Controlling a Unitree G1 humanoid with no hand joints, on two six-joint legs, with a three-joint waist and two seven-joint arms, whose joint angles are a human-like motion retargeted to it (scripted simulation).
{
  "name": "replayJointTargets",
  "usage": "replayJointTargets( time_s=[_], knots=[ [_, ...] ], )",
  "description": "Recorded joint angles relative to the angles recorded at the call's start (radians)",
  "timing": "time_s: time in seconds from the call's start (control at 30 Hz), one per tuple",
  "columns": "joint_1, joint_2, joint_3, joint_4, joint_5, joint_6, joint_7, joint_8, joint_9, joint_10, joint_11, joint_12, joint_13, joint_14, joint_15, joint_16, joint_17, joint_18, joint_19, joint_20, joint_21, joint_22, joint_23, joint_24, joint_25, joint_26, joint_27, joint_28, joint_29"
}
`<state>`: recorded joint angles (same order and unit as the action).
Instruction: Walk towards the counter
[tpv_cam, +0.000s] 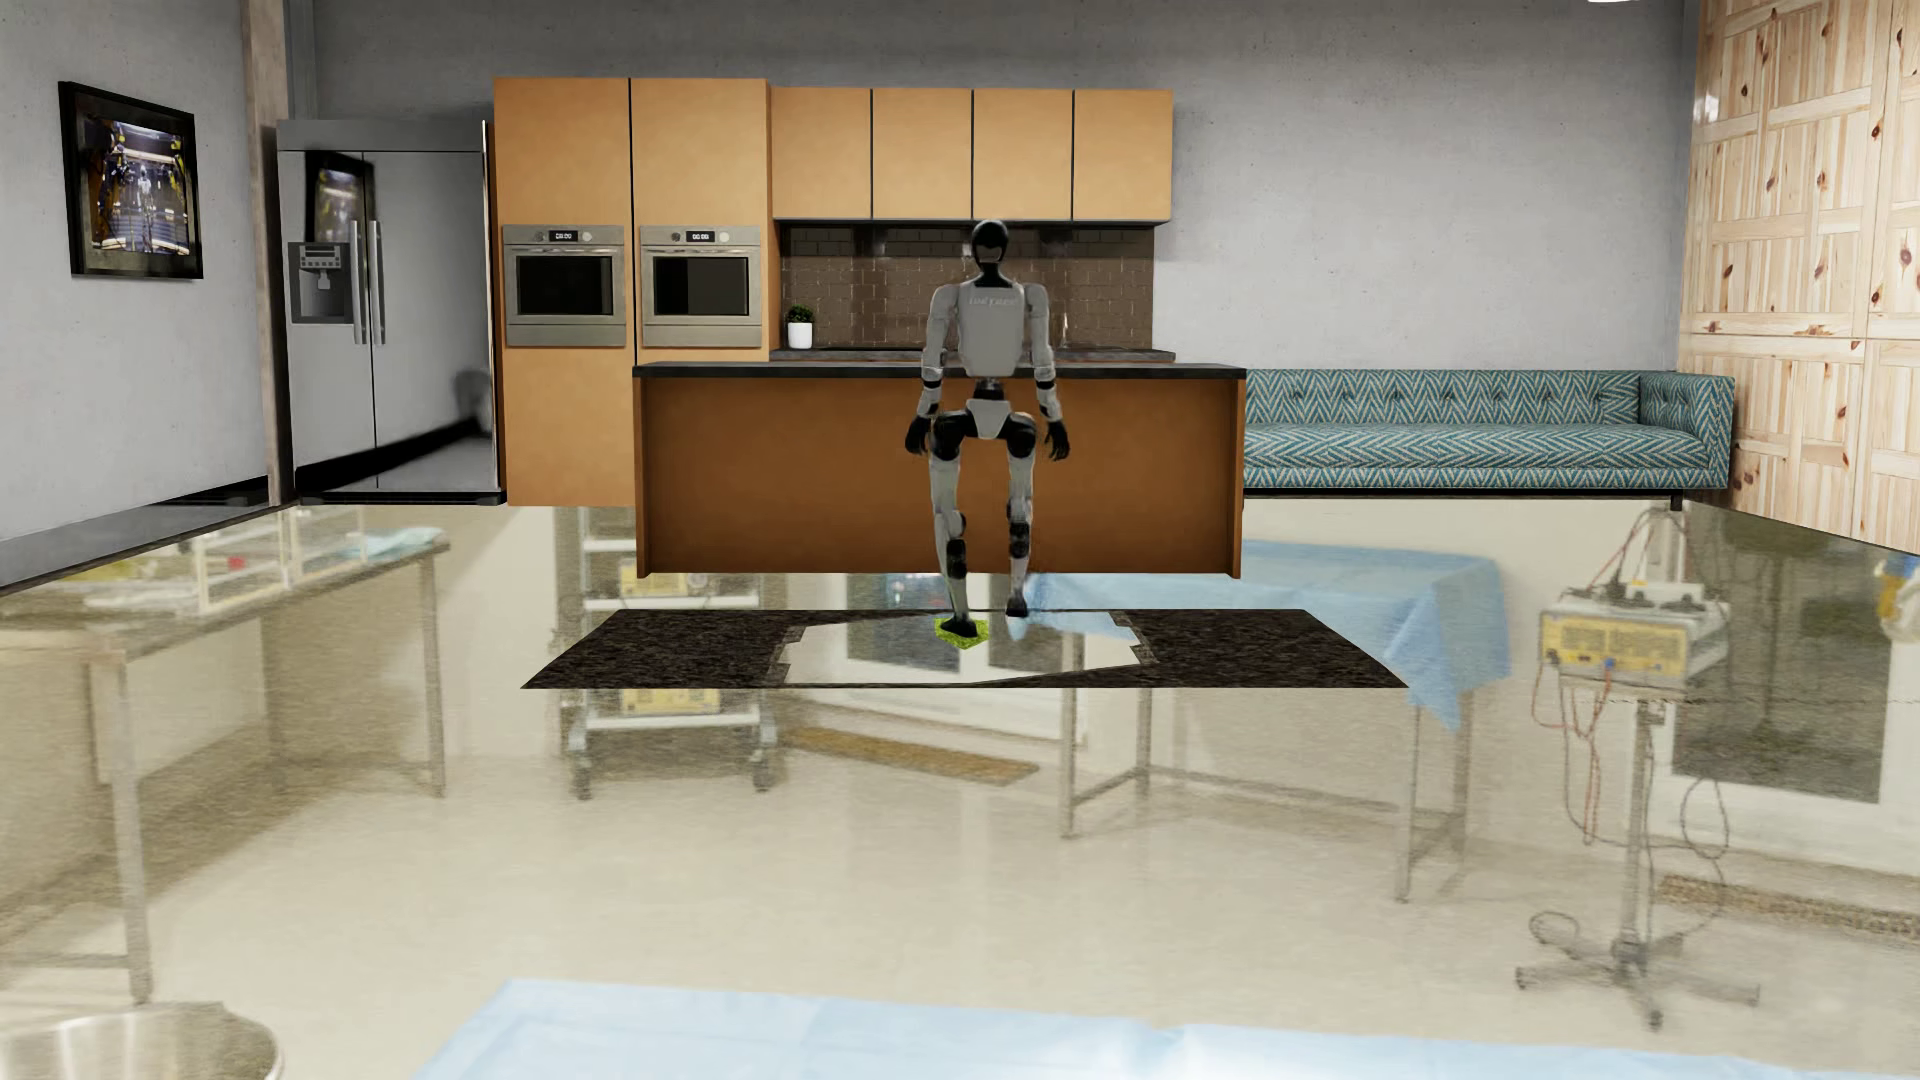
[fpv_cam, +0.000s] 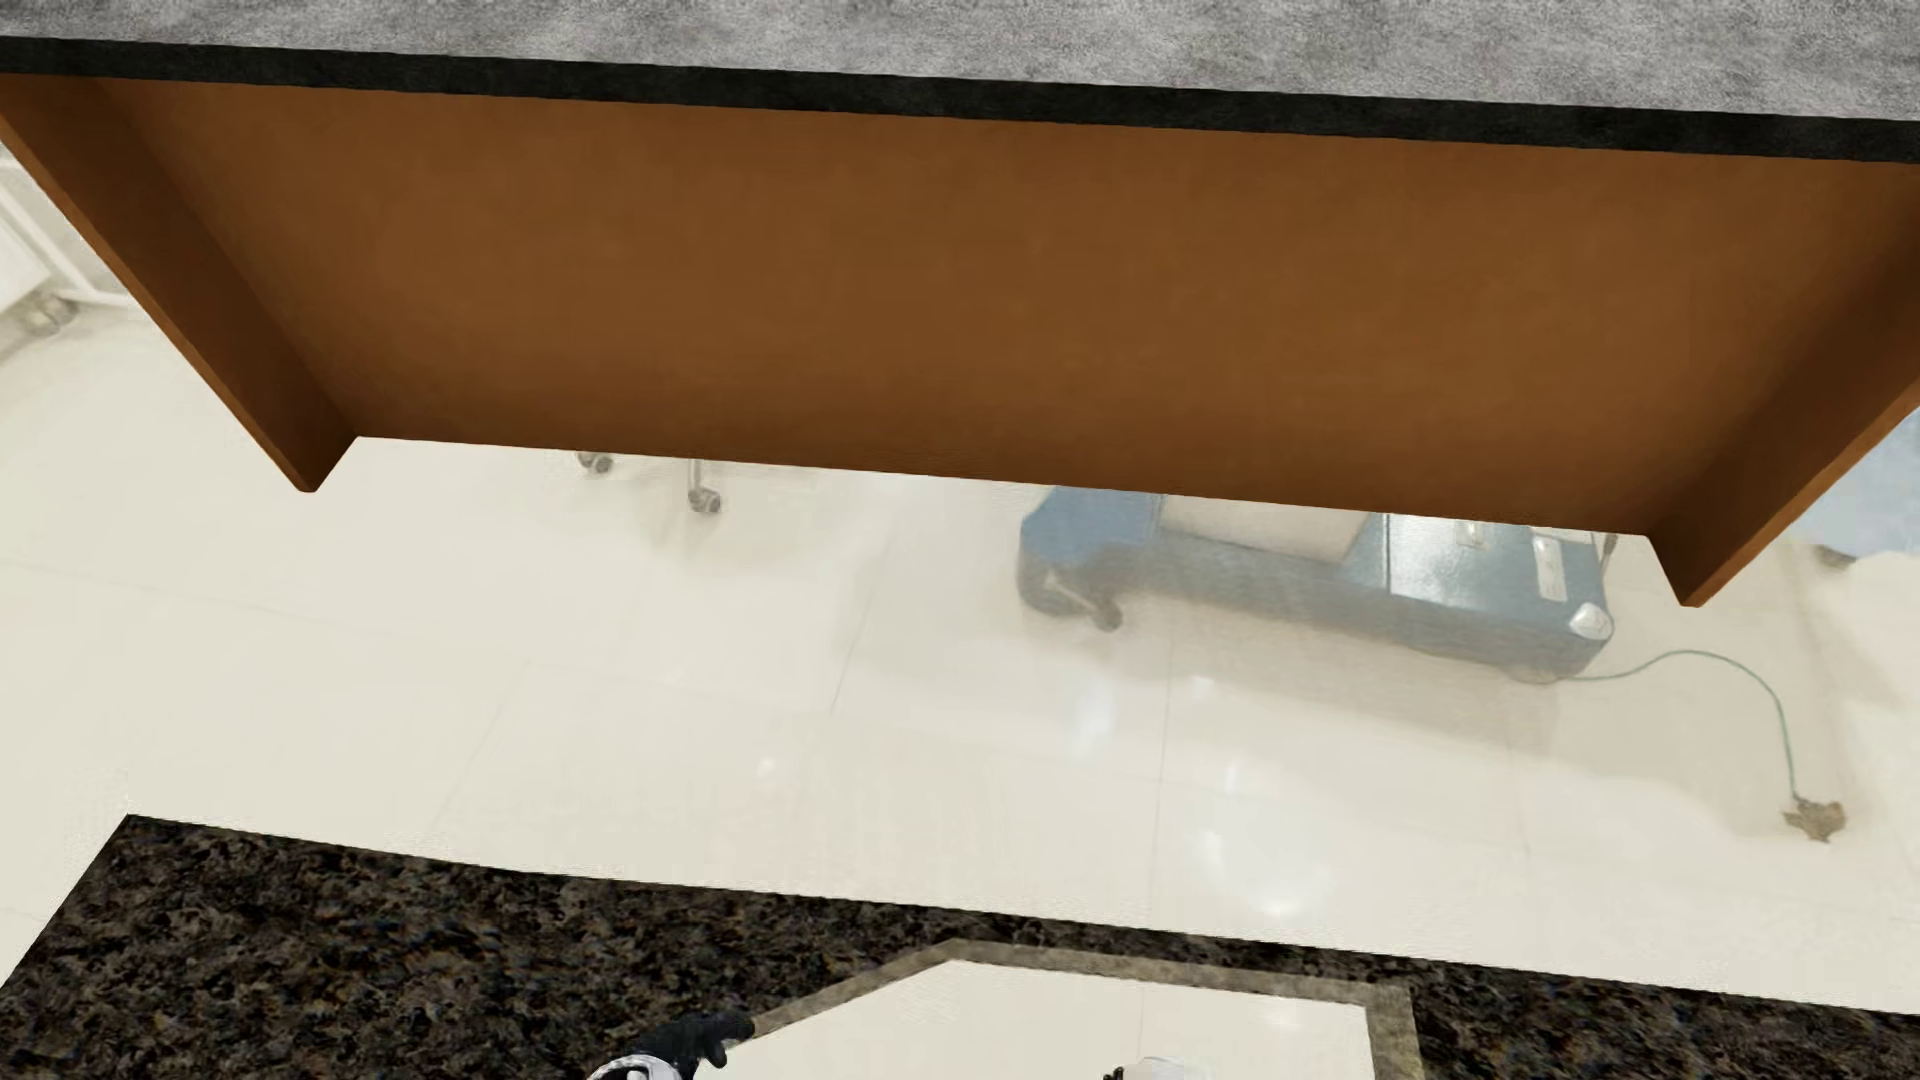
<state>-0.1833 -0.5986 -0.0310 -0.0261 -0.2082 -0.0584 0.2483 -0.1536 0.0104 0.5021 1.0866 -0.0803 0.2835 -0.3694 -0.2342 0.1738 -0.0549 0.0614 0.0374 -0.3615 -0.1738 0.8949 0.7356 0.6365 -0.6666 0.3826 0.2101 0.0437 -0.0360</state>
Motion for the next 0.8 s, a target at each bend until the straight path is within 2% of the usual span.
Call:
replayJointTargets(
  time_s=[0.03,0.07,0.1,0.13,0.17,0.2,0.23,0.27,0.3,0.33,0.37,0.4,0.43,0.47,0.5,0.57,0.6,0.63,0.67,0.7,0.73,0.77,0.8],
  knots=[
    [0.037,-0.003,-0.012,-0.007,0.007,-0.004,-0.016,-0.062,-0.005,-0.019,-0.167,-0.056,0.028,-0.025,0.006,0.012,-0.003,-0.008,-0.017,-0.020,-0.003,-0.026,0.024,0.007,-0.007,-0.025,0.015,-0.010,0.013],
    [0.072,0.003,-0.022,-0.011,0.027,-0.005,-0.033,-0.109,-0.012,-0.041,-0.366,-0.106,0.054,-0.047,0.045,0.024,-0.009,-0.016,-0.001,-0.039,0.002,-0.057,0.046,0.012,-0.021,-0.055,0.031,-0.005,0.035],
    [0.110,0.031,-0.029,-0.011,0.039,-0.005,-0.049,-0.169,-0.019,-0.070,-0.575,-0.146,0.080,-0.063,0.120,0.035,-0.009,-0.025,-0.020,-0.053,0.007,-0.093,0.065,0.012,-0.035,-0.084,0.039,0.011,0.053],
    [0.146,0.080,-0.031,-0.005,0.025,-0.006,-0.062,-0.299,-0.027,-0.093,-0.715,-0.176,0.105,-0.077,0.194,0.048,0.002,-0.036,-0.082,-0.064,0.000,-0.125,0.085,0.011,-0.038,-0.104,0.050,0.030,0.059],
    [0.172,0.115,-0.036,0.005,0.028,-0.003,-0.080,-0.336,-0.031,-0.083,-0.719,-0.195,0.127,-0.095,0.163,0.055,0.018,-0.048,-0.187,-0.072,-0.014,-0.154,0.111,0.008,-0.037,-0.119,0.067,0.042,0.061],
    [0.186,0.132,-0.041,0.023,0.028,0.003,-0.092,-0.341,-0.030,-0.030,-0.671,-0.194,0.133,-0.086,0.114,0.054,0.032,-0.064,-0.216,-0.051,-0.024,-0.182,0.143,-0.008,-0.035,-0.119,0.080,0.062,0.068],
    [0.184,0.147,-0.046,0.043,0.029,0.011,-0.089,-0.337,-0.025,0.046,-0.620,-0.166,0.122,-0.048,0.072,0.039,0.031,-0.072,-0.205,-0.004,-0.024,-0.213,0.185,-0.038,-0.052,-0.113,0.107,0.097,0.085],
    [0.165,0.165,-0.049,0.061,0.025,0.019,-0.086,-0.334,-0.020,0.136,-0.580,-0.121,0.103,0.038,0.037,0.006,0.036,-0.073,-0.192,0.048,-0.019,-0.231,0.200,-0.068,-0.071,-0.105,0.121,0.139,0.093],
    [0.115,0.197,-0.049,0.080,0.029,0.025,-0.106,-0.350,-0.016,0.250,-0.579,-0.085,0.090,0.162,0.009,-0.021,0.047,-0.087,-0.181,0.074,-0.015,-0.236,0.192,-0.093,-0.085,-0.095,0.113,0.154,0.106],
    [0.049,0.237,-0.048,0.105,0.046,0.032,-0.132,-0.370,-0.011,0.386,-0.607,-0.060,0.077,0.268,-0.007,-0.023,0.063,-0.134,-0.176,0.059,-0.023,-0.234,0.163,-0.091,-0.083,-0.098,0.087,0.127,0.108],
    [-0.025,0.281,-0.046,0.144,0.069,0.042,-0.143,-0.383,-0.005,0.539,-0.640,-0.035,0.062,0.334,-0.021,-0.006,0.079,-0.179,-0.173,0.020,-0.040,-0.226,0.124,-0.060,-0.063,-0.104,0.047,0.074,0.091],
    [-0.098,0.318,-0.043,0.212,0.094,0.056,-0.129,-0.391,0.005,0.679,-0.658,-0.010,0.037,0.350,-0.035,0.015,0.089,-0.181,-0.171,-0.020,-0.059,-0.212,0.086,-0.011,-0.036,-0.111,0.015,0.011,0.063],
    [-0.172,0.345,-0.037,0.283,0.113,0.072,-0.109,-0.391,0.014,0.788,-0.660,0.022,0.000,0.322,-0.054,0.019,0.088,-0.135,-0.165,-0.020,-0.069,-0.192,0.057,0.006,-0.023,-0.103,-0.003,-0.017,0.024],
    [-0.239,0.366,-0.027,0.337,0.128,0.088,-0.089,-0.380,0.022,0.851,-0.658,0.059,-0.045,0.306,-0.072,0.006,0.076,-0.080,-0.155,0.009,-0.070,-0.156,0.040,-0.011,-0.027,-0.073,-0.005,-0.004,-0.023],
    [-0.296,0.381,-0.014,0.366,0.137,0.101,-0.068,-0.359,0.027,0.865,-0.648,0.098,-0.104,0.295,-0.090,-0.010,0.064,-0.063,-0.143,0.048,-0.060,-0.108,0.026,-0.046,-0.037,-0.035,0.015,0.021,-0.053],
    [-0.380,0.410,0.013,0.357,0.151,0.116,-0.033,-0.308,0.030,0.765,-0.637,0.160,-0.195,0.252,-0.123,-0.014,0.040,-0.037,-0.119,0.064,-0.033,0.009,0.027,-0.086,-0.054,0.048,-0.008,-0.001,-0.070],
    [-0.408,0.422,0.025,0.339,0.157,0.122,-0.017,-0.285,0.029,0.659,-0.635,0.189,-0.233,0.236,-0.142,0.008,0.031,-0.030,-0.108,0.031,-0.021,0.053,0.016,-0.078,-0.058,0.057,-0.033,-0.066,-0.062],
    [-0.423,0.433,0.034,0.323,0.164,0.127,-0.002,-0.263,0.027,0.523,-0.632,0.221,-0.271,0.233,-0.160,0.031,0.024,-0.049,-0.095,-0.005,0.005,0.074,0.004,-0.059,-0.059,0.058,-0.059,-0.126,-0.052],
    [-0.423,0.445,0.041,0.309,0.173,0.133,0.017,-0.240,0.021,0.356,-0.636,0.264,-0.302,0.243,-0.173,0.049,0.017,-0.050,-0.086,-0.010,0.035,0.069,-0.014,-0.056,-0.058,0.050,-0.084,-0.149,-0.040],
    [-0.409,0.460,0.044,0.295,0.183,0.138,0.034,-0.216,0.014,0.177,-0.644,0.316,-0.322,0.255,-0.189,0.054,0.010,-0.061,-0.072,0.014,0.064,0.052,-0.037,-0.073,-0.057,0.048,-0.111,-0.146,-0.036],
    [-0.382,0.478,0.046,0.282,0.192,0.144,0.044,-0.195,0.007,0.003,-0.651,0.371,-0.331,0.291,-0.205,0.046,0.007,-0.075,-0.055,0.052,0.086,0.029,-0.061,-0.100,-0.053,0.046,-0.127,-0.112,-0.034],
    [-0.354,0.495,0.048,0.269,0.191,0.147,0.050,-0.171,0.000,-0.092,-0.659,0.418,-0.330,0.398,-0.218,0.023,0.004,-0.004,-0.039,0.091,0.099,0.009,-0.087,-0.132,-0.044,0.039,-0.142,-0.073,-0.045],
    [-0.328,0.501,0.047,0.271,0.177,0.146,0.079,-0.144,-0.005,-0.092,-0.635,0.453,-0.323,0.373,-0.234,-0.003,0.001,0.035,-0.020,0.104,0.106,0.003,-0.103,-0.146,-0.031,0.039,-0.149,-0.057,-0.053]
  ],
)
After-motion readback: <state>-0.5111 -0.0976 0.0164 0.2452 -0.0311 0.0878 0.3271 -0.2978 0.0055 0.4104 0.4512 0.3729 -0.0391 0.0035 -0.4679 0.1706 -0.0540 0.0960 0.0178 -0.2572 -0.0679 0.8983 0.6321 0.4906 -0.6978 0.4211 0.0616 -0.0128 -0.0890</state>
